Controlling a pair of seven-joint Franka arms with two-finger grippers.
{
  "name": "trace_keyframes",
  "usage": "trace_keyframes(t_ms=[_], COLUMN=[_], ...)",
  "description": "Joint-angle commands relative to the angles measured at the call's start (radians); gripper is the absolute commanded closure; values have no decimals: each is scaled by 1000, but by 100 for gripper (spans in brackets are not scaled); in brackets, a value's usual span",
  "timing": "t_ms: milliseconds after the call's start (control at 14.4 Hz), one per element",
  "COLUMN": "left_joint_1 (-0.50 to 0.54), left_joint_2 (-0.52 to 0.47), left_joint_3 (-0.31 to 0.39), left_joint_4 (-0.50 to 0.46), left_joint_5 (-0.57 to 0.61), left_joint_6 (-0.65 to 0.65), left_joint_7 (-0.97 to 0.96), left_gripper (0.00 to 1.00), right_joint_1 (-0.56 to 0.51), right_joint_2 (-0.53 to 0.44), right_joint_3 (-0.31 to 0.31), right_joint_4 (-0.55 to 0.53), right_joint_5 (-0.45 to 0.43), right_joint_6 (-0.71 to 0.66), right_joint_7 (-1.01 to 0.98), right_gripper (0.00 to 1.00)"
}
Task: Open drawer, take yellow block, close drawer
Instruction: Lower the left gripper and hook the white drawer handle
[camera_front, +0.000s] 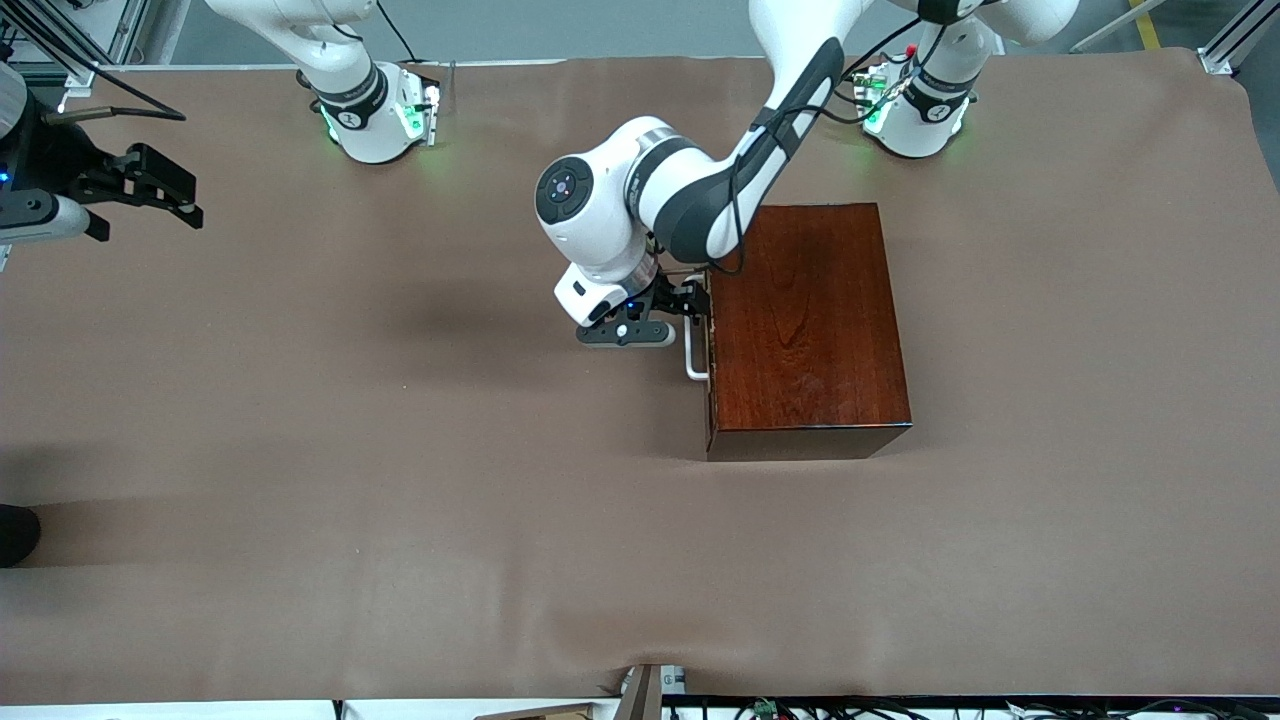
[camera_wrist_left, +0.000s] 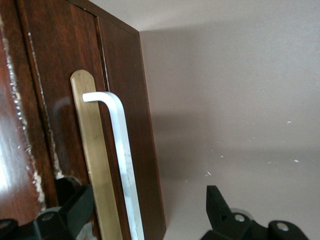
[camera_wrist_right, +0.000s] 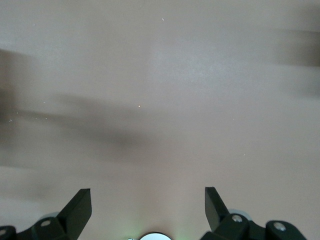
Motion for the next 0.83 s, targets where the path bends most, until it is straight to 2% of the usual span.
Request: trace_keyframes(t_ms=[0, 554, 762], left_joint_1=[-23, -32, -34], left_joint_2=[34, 70, 73], left_joint_3=[17, 14, 9], left_joint_4=[33, 28, 28], left_joint_5=[39, 39, 38], left_joint_6=[2, 4, 51], left_joint_7=[-18, -49, -113], left_gripper=[0, 0, 0], right_joint_1=[-3, -2, -2], right_joint_2=[9, 9, 9], right_joint_3=[2, 2, 2], right_joint_4=[19, 19, 19], right_joint_5=[9, 9, 9], right_joint_6=[-13, -13, -13], right_joint_7=[11, 11, 11], right_gripper=[0, 0, 0])
